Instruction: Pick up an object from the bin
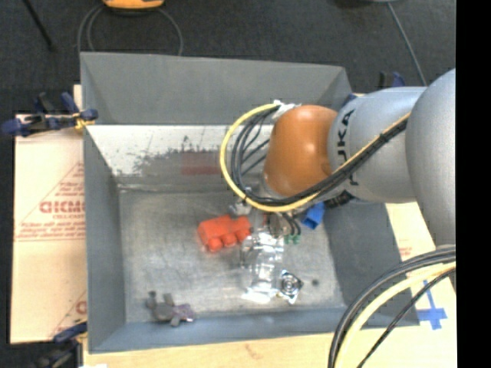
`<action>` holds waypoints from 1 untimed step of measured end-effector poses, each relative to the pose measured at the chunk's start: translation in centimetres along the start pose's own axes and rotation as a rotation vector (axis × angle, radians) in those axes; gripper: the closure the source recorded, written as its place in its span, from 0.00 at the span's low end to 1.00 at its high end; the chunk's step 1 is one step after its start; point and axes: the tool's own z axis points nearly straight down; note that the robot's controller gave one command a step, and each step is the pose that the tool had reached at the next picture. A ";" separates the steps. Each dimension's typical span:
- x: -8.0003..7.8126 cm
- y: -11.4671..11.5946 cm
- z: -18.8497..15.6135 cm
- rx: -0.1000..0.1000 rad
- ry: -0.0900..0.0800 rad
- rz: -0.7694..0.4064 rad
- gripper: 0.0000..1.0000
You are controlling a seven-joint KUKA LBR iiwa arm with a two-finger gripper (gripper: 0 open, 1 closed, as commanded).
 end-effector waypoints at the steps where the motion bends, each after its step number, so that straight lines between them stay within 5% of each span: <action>1: -2.0 1.2 1.7 0.002 -0.002 -0.036 0.00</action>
Offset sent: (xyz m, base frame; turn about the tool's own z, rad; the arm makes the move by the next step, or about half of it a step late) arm 0.0144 0.0140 -0.0201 -0.0385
